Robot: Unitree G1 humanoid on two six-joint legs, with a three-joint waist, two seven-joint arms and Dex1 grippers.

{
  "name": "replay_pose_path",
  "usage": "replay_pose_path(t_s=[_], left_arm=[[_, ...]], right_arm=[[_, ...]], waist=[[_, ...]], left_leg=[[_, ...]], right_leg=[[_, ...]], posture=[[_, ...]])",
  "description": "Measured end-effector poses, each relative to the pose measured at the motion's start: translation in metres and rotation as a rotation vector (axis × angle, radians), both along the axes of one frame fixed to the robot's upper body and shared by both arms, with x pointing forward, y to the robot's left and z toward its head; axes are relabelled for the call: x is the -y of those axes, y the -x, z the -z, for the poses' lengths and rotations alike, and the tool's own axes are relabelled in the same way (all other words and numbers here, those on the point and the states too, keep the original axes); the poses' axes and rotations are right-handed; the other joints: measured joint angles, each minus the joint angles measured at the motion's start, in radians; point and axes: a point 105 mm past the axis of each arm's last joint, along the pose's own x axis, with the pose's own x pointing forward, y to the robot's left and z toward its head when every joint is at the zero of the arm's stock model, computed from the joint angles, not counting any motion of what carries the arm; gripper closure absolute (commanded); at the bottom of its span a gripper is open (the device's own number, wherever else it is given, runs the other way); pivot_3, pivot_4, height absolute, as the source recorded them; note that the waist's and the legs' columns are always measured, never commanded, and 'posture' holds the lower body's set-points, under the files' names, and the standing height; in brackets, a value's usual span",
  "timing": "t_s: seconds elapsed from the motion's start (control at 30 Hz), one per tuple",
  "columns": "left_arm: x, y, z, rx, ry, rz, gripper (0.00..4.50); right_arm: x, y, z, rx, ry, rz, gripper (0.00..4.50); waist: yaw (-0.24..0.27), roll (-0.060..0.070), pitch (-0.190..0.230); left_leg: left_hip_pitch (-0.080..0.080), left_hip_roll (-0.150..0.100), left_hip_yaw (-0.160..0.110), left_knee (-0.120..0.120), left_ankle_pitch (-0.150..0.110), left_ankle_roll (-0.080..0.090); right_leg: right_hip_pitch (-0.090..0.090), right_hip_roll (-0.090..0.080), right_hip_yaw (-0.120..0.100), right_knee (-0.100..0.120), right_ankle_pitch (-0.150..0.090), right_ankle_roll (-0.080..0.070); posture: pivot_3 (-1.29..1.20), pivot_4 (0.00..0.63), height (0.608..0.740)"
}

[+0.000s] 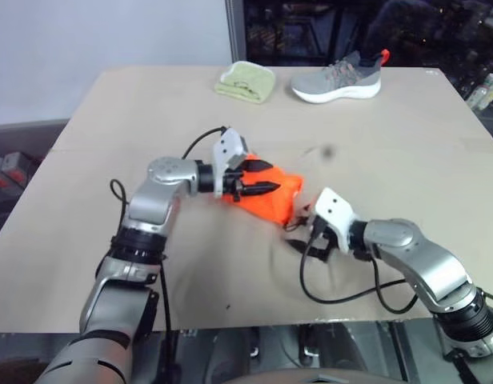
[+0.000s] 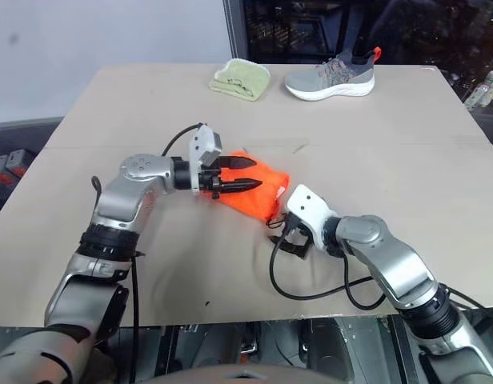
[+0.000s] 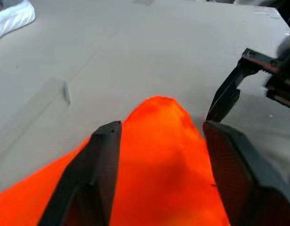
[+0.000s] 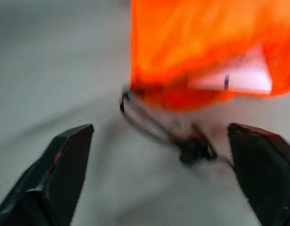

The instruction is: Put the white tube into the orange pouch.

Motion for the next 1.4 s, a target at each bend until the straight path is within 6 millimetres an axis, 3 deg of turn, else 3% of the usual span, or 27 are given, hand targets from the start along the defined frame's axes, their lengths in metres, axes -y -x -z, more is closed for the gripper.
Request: replay_pose_path(t_s=[0.33, 0.43, 0.6, 0.63, 0.67, 0.77, 0.97, 1.13, 1.2, 1.4], left_arm=[[-0.013, 0.020, 0.008, 0.000, -0.003, -0.063, 1.96], [-0.012, 0.027, 0.007, 0.015, -0.005, -0.063, 1.91], [-0.015, 0.036, 0.007, 0.021, 0.005, -0.087, 1.91], [-0.016, 0.036, 0.007, 0.020, 0.004, -0.090, 1.91], [-0.017, 0.037, 0.008, 0.017, 0.003, -0.095, 1.91], [-0.019, 0.039, 0.008, 0.026, 0.005, -0.116, 1.91], [-0.019, 0.041, 0.011, 0.028, 0.006, -0.138, 1.91], [-0.012, 0.040, 0.015, 0.016, 0.048, -0.151, 1.91], [0.000, 0.039, 0.011, 0.016, 0.111, -0.142, 1.91], [0.025, 0.032, -0.009, 0.006, 0.228, -0.128, 1.91]], right_arm=[[0.026, -0.017, -0.001, 0.051, 0.112, -0.059, 0.00], [0.019, -0.022, 0.001, 0.064, 0.101, -0.093, 0.72], [0.011, -0.024, 0.005, 0.104, 0.121, -0.159, 2.96], [0.011, -0.024, 0.005, 0.107, 0.123, -0.161, 3.08], [0.011, -0.024, 0.005, 0.113, 0.128, -0.164, 3.59], [0.014, -0.028, 0.006, 0.140, 0.155, -0.172, 4.48], [0.037, -0.028, -0.002, 0.130, 0.210, -0.130, 4.48], [0.039, -0.020, -0.043, 0.150, 0.088, -0.070, 4.48], [0.038, -0.023, -0.088, 0.236, -0.022, -0.004, 4.48], [0.031, -0.036, -0.163, 0.416, -0.179, 0.102, 4.48]], waist=[[-0.001, 0.000, 0.000], [-0.002, -0.001, 0.000], [-0.003, -0.001, 0.000], [-0.003, -0.001, 0.000], [-0.002, -0.001, 0.000], [0.003, -0.001, 0.000], [0.012, 0.000, 0.000], [0.019, 0.001, 0.001], [0.023, 0.001, 0.001], [0.024, 0.001, 0.001]], left_leg=[[0.001, 0.001, -0.001, 0.000, -0.001, 0.002], [0.002, 0.001, -0.001, 0.000, -0.001, 0.001], [0.002, 0.001, -0.001, 0.000, 0.000, -0.001], [0.002, 0.001, -0.001, 0.000, 0.000, -0.001], [0.002, 0.001, -0.001, 0.000, 0.000, -0.001], [0.002, 0.001, -0.001, 0.000, 0.000, -0.002], [0.001, 0.000, -0.001, 0.000, 0.000, -0.001], [0.001, 0.001, -0.001, 0.000, 0.000, -0.002], [0.001, 0.001, -0.001, 0.000, -0.001, 0.000], [0.001, 0.001, -0.001, 0.000, -0.003, 0.003]], right_leg=[[0.000, 0.000, -0.001, 0.000, -0.002, -0.003], [0.001, 0.000, -0.001, 0.001, -0.002, -0.003], [0.001, 0.000, -0.001, 0.001, -0.002, -0.003], [0.001, 0.000, -0.001, 0.001, -0.002, -0.003], [0.001, 0.000, -0.001, 0.001, -0.002, -0.003], [0.002, -0.001, -0.001, 0.001, -0.002, -0.004], [0.001, -0.002, -0.001, 0.000, -0.002, -0.004], [0.000, -0.001, -0.001, 0.000, -0.002, -0.003], [0.001, -0.001, -0.001, 0.000, -0.002, -0.003], [0.001, -0.001, -0.002, 0.001, -0.001, -0.003]], posture=[[0.00, 0.150, 0.740], [0.00, 0.150, 0.740], [0.00, 0.150, 0.740], [0.00, 0.150, 0.740], [0.00, 0.150, 0.740], [0.00, 0.150, 0.740], [0.00, 0.150, 0.740], [0.00, 0.150, 0.740], [0.00, 0.150, 0.740], [0.00, 0.150, 0.740]])
